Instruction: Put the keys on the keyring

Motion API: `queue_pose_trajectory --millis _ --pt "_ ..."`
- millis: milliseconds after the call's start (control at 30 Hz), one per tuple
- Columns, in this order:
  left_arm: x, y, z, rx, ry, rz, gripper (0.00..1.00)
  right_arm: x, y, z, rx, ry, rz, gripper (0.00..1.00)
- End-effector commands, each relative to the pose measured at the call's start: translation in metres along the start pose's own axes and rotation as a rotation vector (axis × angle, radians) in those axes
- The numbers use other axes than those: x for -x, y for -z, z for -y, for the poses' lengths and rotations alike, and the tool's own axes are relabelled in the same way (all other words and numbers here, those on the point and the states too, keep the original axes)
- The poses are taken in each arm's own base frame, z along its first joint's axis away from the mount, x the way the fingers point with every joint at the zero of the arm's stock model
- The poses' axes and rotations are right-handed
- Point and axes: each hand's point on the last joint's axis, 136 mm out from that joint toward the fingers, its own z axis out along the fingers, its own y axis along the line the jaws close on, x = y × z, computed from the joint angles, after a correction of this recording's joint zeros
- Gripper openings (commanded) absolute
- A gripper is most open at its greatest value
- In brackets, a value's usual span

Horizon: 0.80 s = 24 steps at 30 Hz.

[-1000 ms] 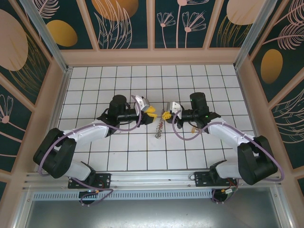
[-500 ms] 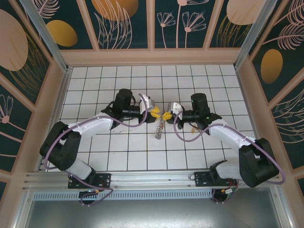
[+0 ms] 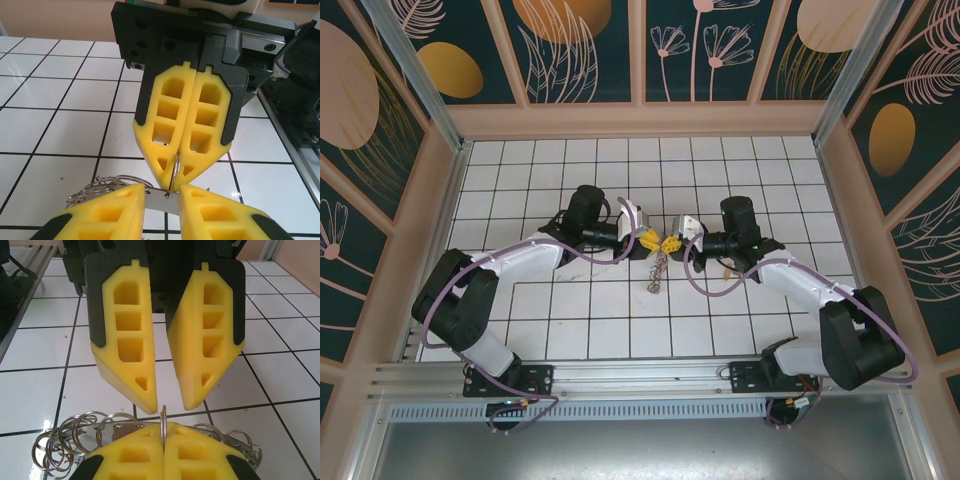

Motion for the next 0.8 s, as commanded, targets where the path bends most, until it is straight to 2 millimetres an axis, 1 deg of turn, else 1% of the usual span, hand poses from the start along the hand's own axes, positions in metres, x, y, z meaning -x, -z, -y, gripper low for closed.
queue_pose_trajectory --millis 0,233,367,533,633,667,767 --pt "0.0056 -0.0013 0.0026 -0.032 -0.028 0.009 0.25 0.0222 0.0019 0.0032 0.021 0.058 0.075 0.00" --pt "0.0038 -0.0031 0.0027 -0.041 -0.014 0.003 0.23 0.0259 0.0012 0.0043 0.026 0.056 0.094 0.00" --pt "0.0075 -0.0040 0.0023 -0.044 -0.018 0.013 0.22 0.0251 -0.0005 0.0054 0.030 0.049 0.092 0.00" --pt "0.0054 -0.0059 0.0035 -0.052 -0.008 0.010 0.14 0.0253 -0.0013 0.0051 0.037 0.043 0.092 0.00" --pt "0.0047 -0.0066 0.0038 -0.053 -0.007 0.007 0.05 0.0257 -0.0003 0.0055 0.033 0.041 0.093 0.00" --pt "0.0037 -0.0066 0.0037 -0.051 -0.005 0.003 0.00 0.0252 0.0000 0.0053 0.030 0.039 0.091 0.00" --pt "0.0063 -0.0057 0.0017 -0.038 -0.019 0.007 0.00 0.0212 0.0009 0.0054 0.012 0.034 0.076 0.03"
